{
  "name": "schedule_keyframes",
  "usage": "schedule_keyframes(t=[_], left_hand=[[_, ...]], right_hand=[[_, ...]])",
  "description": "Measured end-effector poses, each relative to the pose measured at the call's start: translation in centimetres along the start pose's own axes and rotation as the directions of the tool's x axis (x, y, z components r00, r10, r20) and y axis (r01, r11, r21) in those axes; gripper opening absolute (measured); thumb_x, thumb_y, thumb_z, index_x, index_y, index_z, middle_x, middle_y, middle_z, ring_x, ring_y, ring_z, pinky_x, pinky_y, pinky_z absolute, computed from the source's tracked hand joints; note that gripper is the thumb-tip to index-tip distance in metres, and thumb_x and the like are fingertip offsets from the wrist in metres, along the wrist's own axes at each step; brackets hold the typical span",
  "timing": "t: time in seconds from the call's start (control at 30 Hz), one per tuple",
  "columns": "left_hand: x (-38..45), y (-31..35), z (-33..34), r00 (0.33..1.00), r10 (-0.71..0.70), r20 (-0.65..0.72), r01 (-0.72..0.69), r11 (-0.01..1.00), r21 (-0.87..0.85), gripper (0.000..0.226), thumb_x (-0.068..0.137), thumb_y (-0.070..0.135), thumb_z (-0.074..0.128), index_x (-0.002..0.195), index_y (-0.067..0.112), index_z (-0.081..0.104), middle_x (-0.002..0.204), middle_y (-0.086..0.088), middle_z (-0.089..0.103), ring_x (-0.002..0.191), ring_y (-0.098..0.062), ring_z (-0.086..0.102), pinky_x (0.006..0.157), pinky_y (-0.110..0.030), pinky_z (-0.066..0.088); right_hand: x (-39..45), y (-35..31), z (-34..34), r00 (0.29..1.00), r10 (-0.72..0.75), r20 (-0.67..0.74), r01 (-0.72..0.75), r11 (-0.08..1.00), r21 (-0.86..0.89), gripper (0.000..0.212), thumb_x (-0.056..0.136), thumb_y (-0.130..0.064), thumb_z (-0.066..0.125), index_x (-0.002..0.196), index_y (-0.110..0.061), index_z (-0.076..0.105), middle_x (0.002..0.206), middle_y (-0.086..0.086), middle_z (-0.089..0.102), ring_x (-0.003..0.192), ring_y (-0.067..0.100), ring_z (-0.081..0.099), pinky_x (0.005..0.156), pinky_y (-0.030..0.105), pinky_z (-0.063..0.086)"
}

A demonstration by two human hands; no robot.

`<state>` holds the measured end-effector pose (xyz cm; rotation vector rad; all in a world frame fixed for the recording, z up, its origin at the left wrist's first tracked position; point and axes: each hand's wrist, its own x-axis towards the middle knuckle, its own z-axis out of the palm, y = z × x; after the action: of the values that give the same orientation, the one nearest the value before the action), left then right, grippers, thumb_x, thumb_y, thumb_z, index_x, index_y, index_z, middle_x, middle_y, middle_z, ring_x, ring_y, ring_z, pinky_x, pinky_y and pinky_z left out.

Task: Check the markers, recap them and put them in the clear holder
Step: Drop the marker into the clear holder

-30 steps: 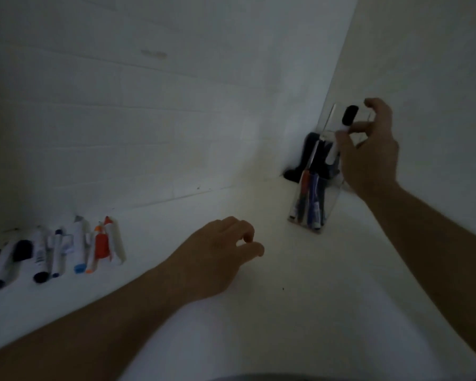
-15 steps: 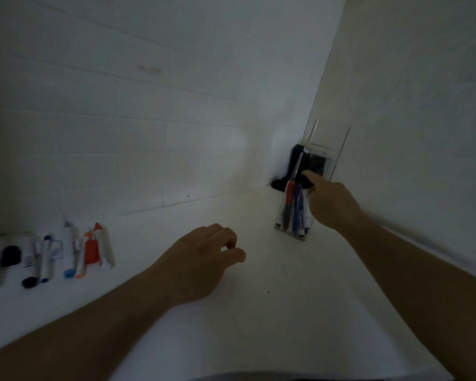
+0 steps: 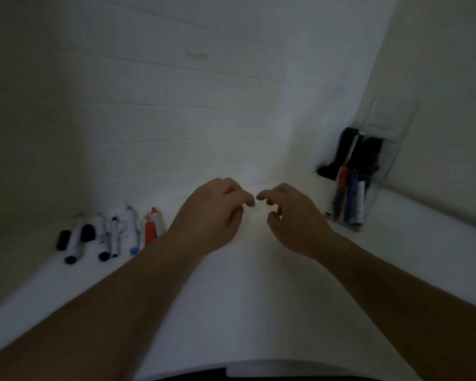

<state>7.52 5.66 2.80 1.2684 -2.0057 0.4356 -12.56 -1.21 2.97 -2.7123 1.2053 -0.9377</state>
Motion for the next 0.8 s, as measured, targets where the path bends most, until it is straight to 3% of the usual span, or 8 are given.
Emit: schedule_keyframes(t=[0.17,0.33,0.4,0.5,0.57,0.63,0.7,0.8], left_hand=[[-0.2,-6.0,-4.9,0.924,-0.306,-0.229,0.330,0.941,0.074,0.024,0.085,0.011,0.058,0.098,0.025,0.071,0.099,0.000,0.062,0.092,-0.023,0.060,0.084,-0.035,0.048],[-1.6,-9.1,-6.5,0.794,-0.536,-0.286,0.568,0.822,0.035,0.027,0.085,0.012,0.055,0.097,0.031,0.070,0.100,0.007,0.057,0.085,-0.012,0.056,0.079,-0.025,0.044],[-1.9,-9.6,-6.3,0.781,-0.568,-0.261,0.599,0.798,0.057,0.029,0.083,0.012,0.054,0.098,0.032,0.070,0.101,0.005,0.058,0.086,-0.014,0.057,0.080,-0.025,0.043],[-1.8,-9.5,-6.2,0.760,-0.607,-0.232,0.638,0.766,0.084,0.030,0.083,0.013,0.053,0.098,0.032,0.070,0.103,0.005,0.058,0.089,-0.015,0.056,0.080,-0.023,0.038],[-1.6,-9.1,-6.4,0.749,-0.626,-0.215,0.654,0.750,0.098,0.029,0.083,0.015,0.054,0.097,0.034,0.069,0.101,0.005,0.059,0.089,-0.015,0.055,0.079,-0.024,0.039],[-1.3,-8.6,-7.1,0.740,-0.657,-0.146,0.672,0.731,0.119,0.024,0.085,0.020,0.055,0.096,0.035,0.070,0.096,0.007,0.062,0.087,-0.014,0.059,0.080,-0.027,0.046],[-0.9,-8.1,-7.9,0.710,-0.705,0.010,0.699,0.706,0.117,0.018,0.088,0.027,0.057,0.096,0.035,0.070,0.092,0.012,0.065,0.082,-0.011,0.061,0.075,-0.028,0.053],[-0.6,-7.4,-8.5,0.657,-0.731,0.184,0.709,0.682,0.179,0.013,0.090,0.037,0.061,0.097,0.035,0.072,0.090,0.016,0.066,0.077,-0.003,0.061,0.064,-0.023,0.051]], right_hand=[[1.6,-6.4,5.3,0.960,-0.243,0.142,0.214,0.958,0.188,0.040,0.084,-0.008,0.060,0.122,-0.017,0.068,0.112,0.000,0.068,0.087,0.006,0.055,0.083,0.020,0.044],[2.4,-12.0,6.7,0.869,-0.374,0.324,0.264,0.905,0.335,0.024,0.095,-0.031,0.059,0.117,-0.035,0.067,0.103,-0.005,0.055,0.091,0.009,0.053,0.083,0.024,0.047],[2.7,-12.4,7.0,0.826,-0.408,0.389,0.298,0.902,0.313,0.019,0.094,-0.034,0.059,0.109,-0.034,0.070,0.095,-0.005,0.052,0.084,0.008,0.050,0.076,0.022,0.043],[2.7,-11.6,7.5,0.849,-0.348,0.398,0.276,0.934,0.229,0.024,0.097,-0.045,0.052,0.091,-0.024,0.064,0.085,0.001,0.055,0.076,0.016,0.056,0.067,0.033,0.045],[2.7,-10.4,7.5,0.881,-0.273,0.387,0.286,0.958,0.025,0.035,0.100,-0.053,0.041,0.091,-0.023,0.057,0.090,0.007,0.060,0.083,0.026,0.063,0.063,0.034,0.043],[2.7,-8.5,7.1,0.909,-0.200,0.365,0.265,0.954,-0.139,0.041,0.101,-0.059,0.032,0.104,-0.027,0.057,0.107,0.013,0.064,0.092,0.034,0.065,0.066,0.035,0.041],[2.5,-6.3,6.3,0.926,-0.136,0.352,0.200,0.968,-0.153,0.038,0.099,-0.061,0.033,0.105,-0.030,0.053,0.106,0.012,0.065,0.095,0.034,0.065,0.068,0.035,0.040],[1.8,-3.6,5.4,0.964,-0.051,0.261,0.057,0.998,-0.014,0.025,0.099,-0.052,0.043,0.086,-0.035,0.030,0.091,0.005,0.065,0.080,0.030,0.060,0.064,0.032,0.036]])
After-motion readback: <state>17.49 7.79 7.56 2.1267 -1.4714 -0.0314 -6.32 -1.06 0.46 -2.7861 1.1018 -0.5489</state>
